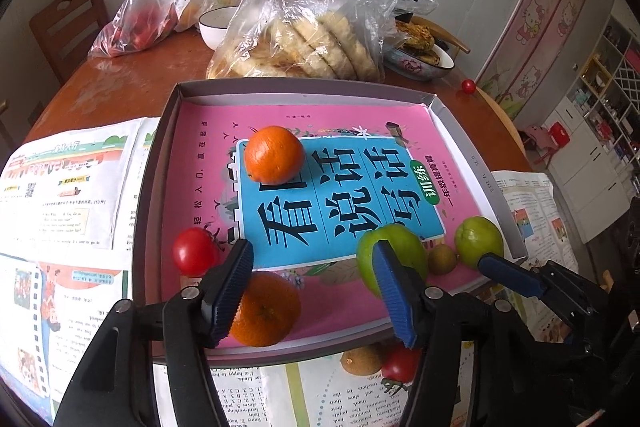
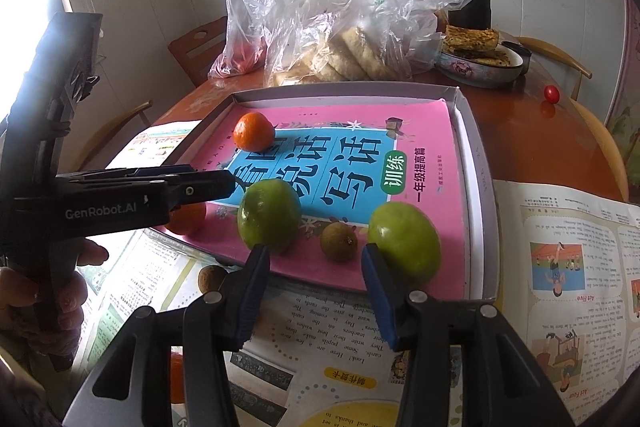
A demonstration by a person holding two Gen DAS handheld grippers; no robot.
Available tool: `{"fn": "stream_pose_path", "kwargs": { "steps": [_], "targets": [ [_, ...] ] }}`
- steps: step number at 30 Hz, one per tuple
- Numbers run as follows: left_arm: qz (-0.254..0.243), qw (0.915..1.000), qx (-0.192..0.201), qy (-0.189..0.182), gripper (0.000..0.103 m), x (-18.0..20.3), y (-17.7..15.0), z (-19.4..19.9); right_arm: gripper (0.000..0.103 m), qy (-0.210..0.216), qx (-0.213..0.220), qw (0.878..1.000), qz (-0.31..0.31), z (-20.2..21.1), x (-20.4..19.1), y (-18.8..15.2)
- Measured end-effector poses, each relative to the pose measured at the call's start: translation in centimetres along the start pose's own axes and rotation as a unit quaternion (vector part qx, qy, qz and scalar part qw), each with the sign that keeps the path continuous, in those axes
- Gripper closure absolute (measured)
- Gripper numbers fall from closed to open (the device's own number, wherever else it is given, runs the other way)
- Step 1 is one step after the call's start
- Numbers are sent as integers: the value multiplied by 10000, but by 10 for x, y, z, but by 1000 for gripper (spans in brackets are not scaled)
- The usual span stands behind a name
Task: Organize fruits
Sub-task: 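Open both grippers to release the tangerine and kiwi in the tray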
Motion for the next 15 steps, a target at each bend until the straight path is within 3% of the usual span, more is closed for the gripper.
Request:
{"fn": "stream_pose_path", "kwargs": {
  "steps": [3,5,15],
  "targets": [
    [36,10000,25,-45,34,-1,-1,4,55,-8,3,10000,4,1,0,0],
    [73,9999,39,-65,26,-2,-1,7,54,-17,8,10000,14,2,-1,-1],
    [44,9998,168,-77,25,-4,-9,22,49,-67,39,10000,47,5,-4,-1]
  ]
}}
Point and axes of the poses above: each gripper's, at about its wrist camera, not at the fingertips, and z roughly against the way its jaws point, x to its right, y to its top, the point moved 2 cm from there along -z, roughly the way its jaws point, and after that the axes turned 11 degrees about z, right-handed, at the moved point
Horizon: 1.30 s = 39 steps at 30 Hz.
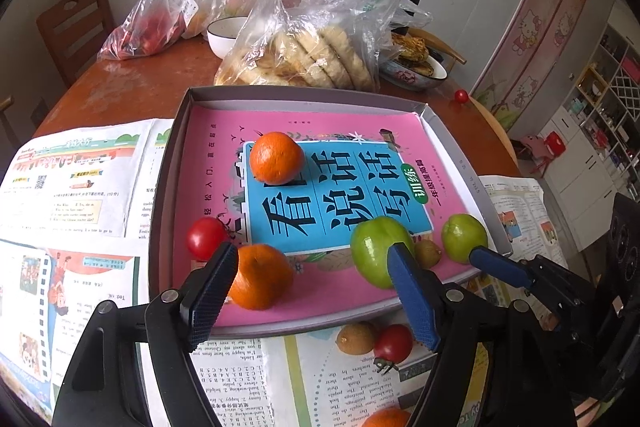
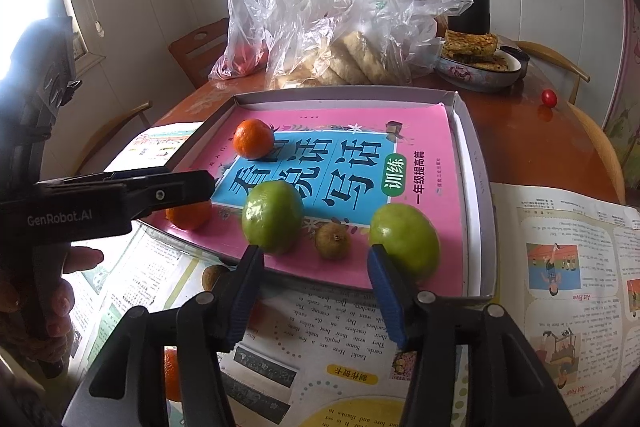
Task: Organize fruits
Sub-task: 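Open both grippers to release the tangerine and kiwi in the tray, then withdraw both open grippers from the tray toward the loose fruit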
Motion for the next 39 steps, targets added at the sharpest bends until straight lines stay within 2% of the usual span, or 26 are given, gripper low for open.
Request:
{"fn": "stream_pose_path", "kwargs": {
  "steps": [14,39],
  "targets": [
    [-58,9999,106,51,25,-2,-13,21,45,-35,61,9999,96,10,-7,1],
    [-263,9991,125,300,25,-5,-41,44,45,-23,84,9996,283,25,-27,-8]
  ]
}}
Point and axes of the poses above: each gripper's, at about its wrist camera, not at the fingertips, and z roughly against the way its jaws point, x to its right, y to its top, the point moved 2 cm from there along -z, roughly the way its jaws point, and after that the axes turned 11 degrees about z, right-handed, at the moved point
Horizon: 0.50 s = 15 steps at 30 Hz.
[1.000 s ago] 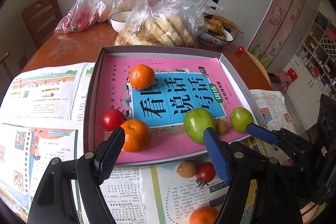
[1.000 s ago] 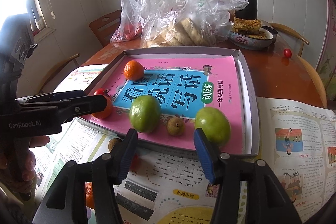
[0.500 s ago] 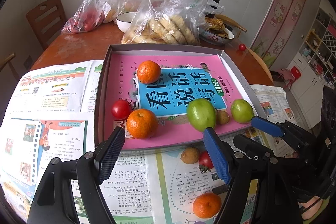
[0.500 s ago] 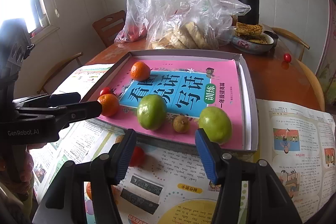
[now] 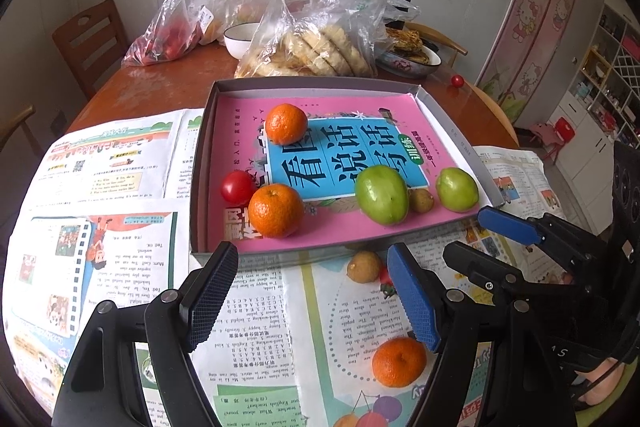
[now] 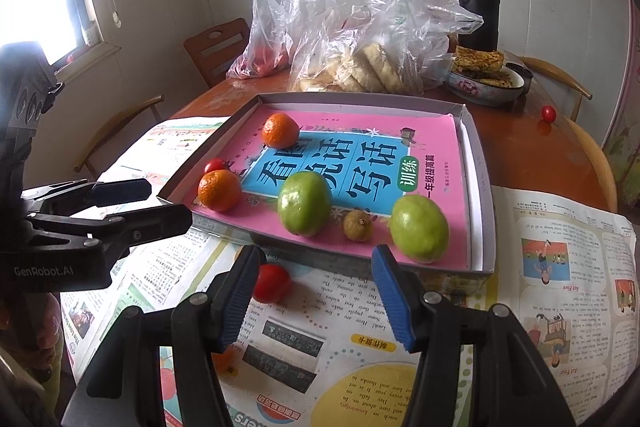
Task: Organize fruits
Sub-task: 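Withdraw both open grippers from the tray toward the loose fruit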
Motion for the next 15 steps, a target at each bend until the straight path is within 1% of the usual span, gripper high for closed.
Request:
{"fn": "stream_pose_path", "kwargs": {
  "steps": [15],
  "targets": [
    [-119,9998,-144,-6,25,-1,-26,5,45,32,-25,10000,69,1,-10,-6]
  ]
}}
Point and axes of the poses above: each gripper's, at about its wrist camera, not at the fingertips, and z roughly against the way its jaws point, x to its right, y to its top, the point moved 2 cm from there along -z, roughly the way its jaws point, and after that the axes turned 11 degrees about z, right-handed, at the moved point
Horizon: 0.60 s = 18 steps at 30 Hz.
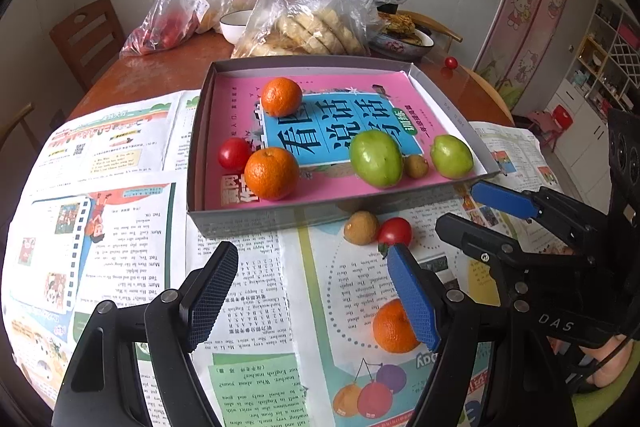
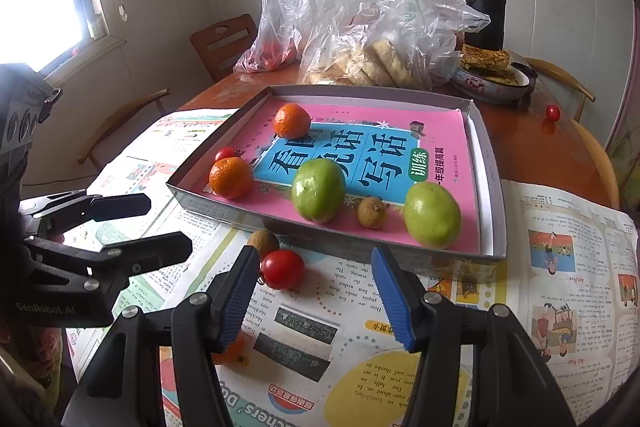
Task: Organize fruits
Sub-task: 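Withdraw both open grippers from the tray toward the loose fruit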
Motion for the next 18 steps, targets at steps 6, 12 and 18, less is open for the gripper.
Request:
{"fn": "stream_pose_path", "kwargs": {
  "steps": [6,12,18],
  "targets": [
    [-11,10000,-64,-52,25,-1,-8,1,45,15,-6,10000,7,0,-2,-2],
    [-12,9999,-101,-72,25,-3,-15,1,45,65,-28,10000,15,-1,-6,-5],
    [-80,9996,-175,-187,25,-1,-24,1,45,218,-64,9997,-21,-3,-7,-9]
  ]
}}
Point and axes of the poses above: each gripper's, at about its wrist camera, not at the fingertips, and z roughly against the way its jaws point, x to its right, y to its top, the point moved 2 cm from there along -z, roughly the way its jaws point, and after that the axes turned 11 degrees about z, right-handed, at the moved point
